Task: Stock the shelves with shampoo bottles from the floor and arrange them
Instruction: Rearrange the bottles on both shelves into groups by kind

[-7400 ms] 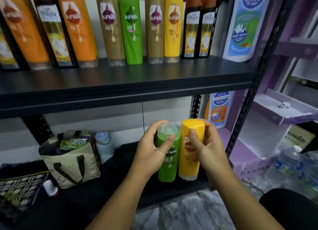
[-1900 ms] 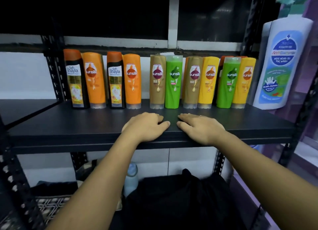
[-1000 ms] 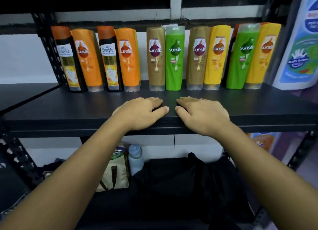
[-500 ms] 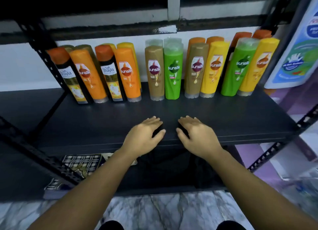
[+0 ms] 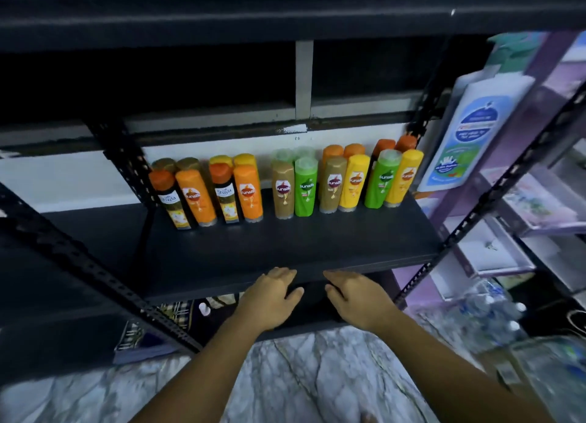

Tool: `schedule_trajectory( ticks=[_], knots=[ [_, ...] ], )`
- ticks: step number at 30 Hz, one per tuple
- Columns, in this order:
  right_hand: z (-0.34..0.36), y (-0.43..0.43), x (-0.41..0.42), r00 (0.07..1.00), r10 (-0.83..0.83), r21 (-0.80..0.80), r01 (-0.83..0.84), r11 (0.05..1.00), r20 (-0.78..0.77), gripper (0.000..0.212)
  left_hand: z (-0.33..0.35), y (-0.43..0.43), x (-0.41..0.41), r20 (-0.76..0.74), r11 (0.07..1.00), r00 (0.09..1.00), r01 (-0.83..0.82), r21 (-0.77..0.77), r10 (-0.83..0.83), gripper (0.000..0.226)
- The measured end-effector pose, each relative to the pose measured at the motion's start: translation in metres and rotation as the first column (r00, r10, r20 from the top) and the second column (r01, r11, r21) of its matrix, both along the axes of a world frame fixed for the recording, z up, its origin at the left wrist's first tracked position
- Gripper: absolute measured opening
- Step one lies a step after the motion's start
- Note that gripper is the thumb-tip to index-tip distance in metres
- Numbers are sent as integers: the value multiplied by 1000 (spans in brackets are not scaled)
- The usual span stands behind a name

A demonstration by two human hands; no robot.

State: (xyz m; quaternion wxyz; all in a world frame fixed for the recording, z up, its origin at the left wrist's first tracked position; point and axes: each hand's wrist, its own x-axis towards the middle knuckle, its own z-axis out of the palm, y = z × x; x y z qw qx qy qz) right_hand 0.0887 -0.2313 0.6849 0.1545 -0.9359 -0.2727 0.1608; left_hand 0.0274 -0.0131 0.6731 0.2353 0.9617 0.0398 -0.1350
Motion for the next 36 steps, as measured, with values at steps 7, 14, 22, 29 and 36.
schedule_trajectory(
  ticks=[7, 14, 22, 29, 36],
  knots=[
    [28, 1, -22, 998, -53, -80, 51, 995, -28, 47, 24, -2, -15, 31, 998, 997, 64, 23, -64, 61],
    [18, -30, -17, 1000, -13, -96, 11, 995, -27, 45, 26, -39, -15, -15, 992, 998, 67, 108, -66, 60],
    [36, -81, 19, 979, 198, -42, -200, 979, -41, 51, 63, -95, -15, -58, 982, 993, -95, 164, 106, 58],
    [63, -84, 32, 960, 278, 71, -277, 958, -17, 56, 83, -109, -22, 10, 968, 976, -216, 125, 216, 54],
    [66, -48, 38, 935, 355, 61, -355, 933, 5, 55, 84, -88, -18, 75, 957, 967, -254, 140, 245, 50]
  ],
)
